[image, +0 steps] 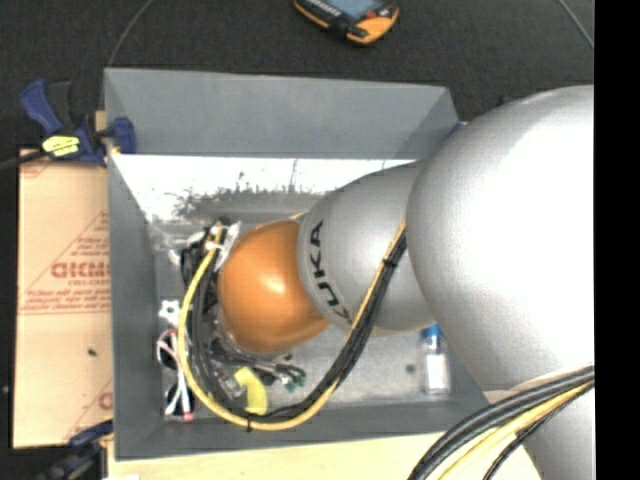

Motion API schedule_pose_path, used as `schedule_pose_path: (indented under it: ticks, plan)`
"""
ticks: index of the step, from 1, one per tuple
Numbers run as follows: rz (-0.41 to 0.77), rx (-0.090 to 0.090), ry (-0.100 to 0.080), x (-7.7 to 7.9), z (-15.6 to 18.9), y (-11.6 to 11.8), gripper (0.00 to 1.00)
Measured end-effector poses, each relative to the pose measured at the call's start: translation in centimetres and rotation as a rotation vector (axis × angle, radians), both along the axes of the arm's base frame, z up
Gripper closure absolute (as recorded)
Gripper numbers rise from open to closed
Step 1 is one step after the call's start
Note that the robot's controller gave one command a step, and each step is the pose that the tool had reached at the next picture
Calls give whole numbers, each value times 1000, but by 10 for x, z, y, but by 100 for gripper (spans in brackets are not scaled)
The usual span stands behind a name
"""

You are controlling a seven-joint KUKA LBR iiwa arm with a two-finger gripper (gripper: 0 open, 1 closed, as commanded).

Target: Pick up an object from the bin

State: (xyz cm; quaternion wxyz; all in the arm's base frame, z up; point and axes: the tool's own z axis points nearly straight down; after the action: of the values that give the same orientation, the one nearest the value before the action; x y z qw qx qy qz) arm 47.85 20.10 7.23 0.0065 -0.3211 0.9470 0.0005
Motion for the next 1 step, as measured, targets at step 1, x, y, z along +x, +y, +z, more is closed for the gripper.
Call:
schedule_pose_path:
  ticks: [1]
  plan:
    - [-1,1,-1,0,2,0,100]
